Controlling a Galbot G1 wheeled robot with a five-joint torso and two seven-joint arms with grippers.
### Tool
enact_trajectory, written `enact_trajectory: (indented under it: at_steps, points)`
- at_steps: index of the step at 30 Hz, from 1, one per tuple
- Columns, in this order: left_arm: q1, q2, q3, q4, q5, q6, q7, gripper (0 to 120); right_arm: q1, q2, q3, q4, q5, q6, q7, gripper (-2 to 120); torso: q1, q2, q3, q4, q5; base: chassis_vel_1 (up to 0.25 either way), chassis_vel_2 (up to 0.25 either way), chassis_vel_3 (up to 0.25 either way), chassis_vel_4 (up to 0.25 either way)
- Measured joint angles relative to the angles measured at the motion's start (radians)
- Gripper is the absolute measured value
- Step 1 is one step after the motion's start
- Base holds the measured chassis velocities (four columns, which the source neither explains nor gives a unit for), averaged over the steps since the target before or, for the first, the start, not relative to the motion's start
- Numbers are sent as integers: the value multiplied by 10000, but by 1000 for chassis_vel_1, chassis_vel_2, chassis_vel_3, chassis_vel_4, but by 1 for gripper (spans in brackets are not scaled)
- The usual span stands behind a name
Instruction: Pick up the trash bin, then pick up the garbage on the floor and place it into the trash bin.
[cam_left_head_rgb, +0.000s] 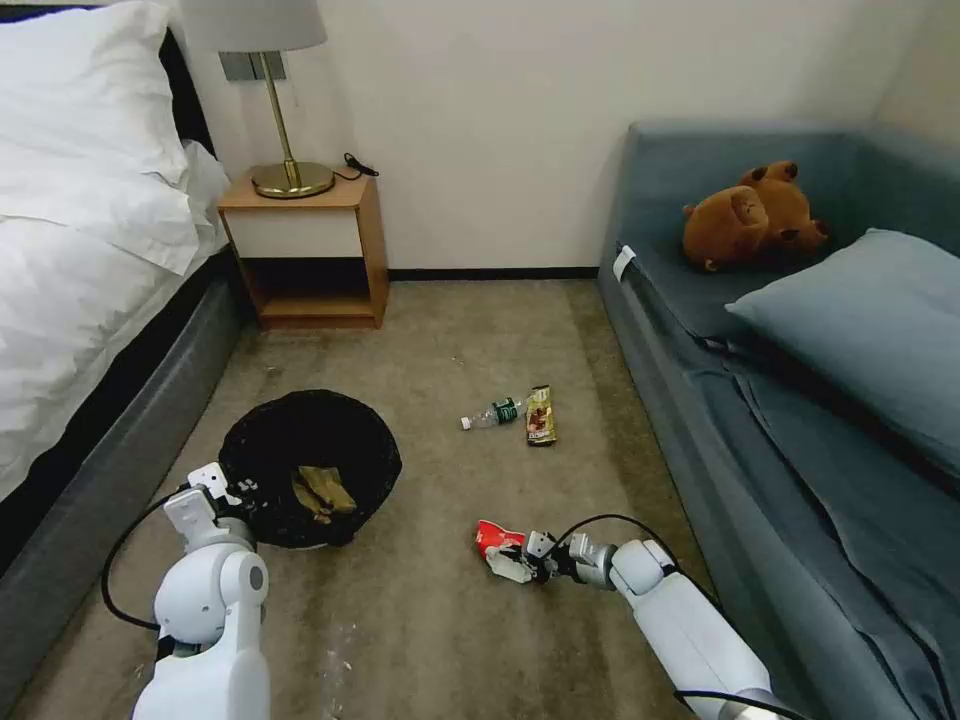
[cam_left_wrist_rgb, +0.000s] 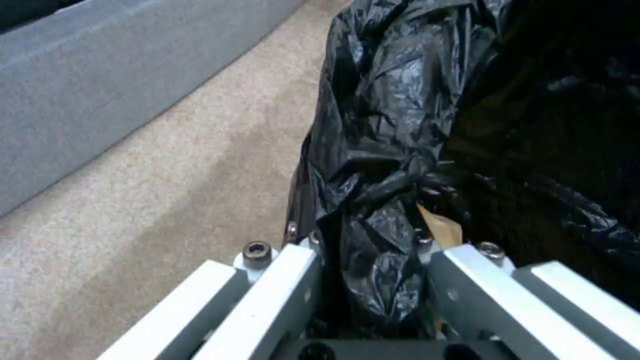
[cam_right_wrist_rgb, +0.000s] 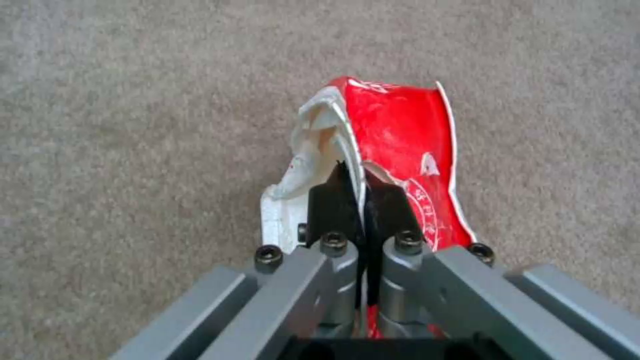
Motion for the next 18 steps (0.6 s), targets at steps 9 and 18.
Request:
enact_trajectory:
  at_steps: [9,18]
  points:
    - [-23,-22,35,55,5,0,-10,3,-9,-45,-211,948,1063,58,761,0,0,0,0,-1,0,0,0,0,0]
    - [-38,-40,87,253,29,-75,3,3,-49,-85,-888,3141,2771,-404,3144,0,0,0,0,0,-1,0,0,0,0]
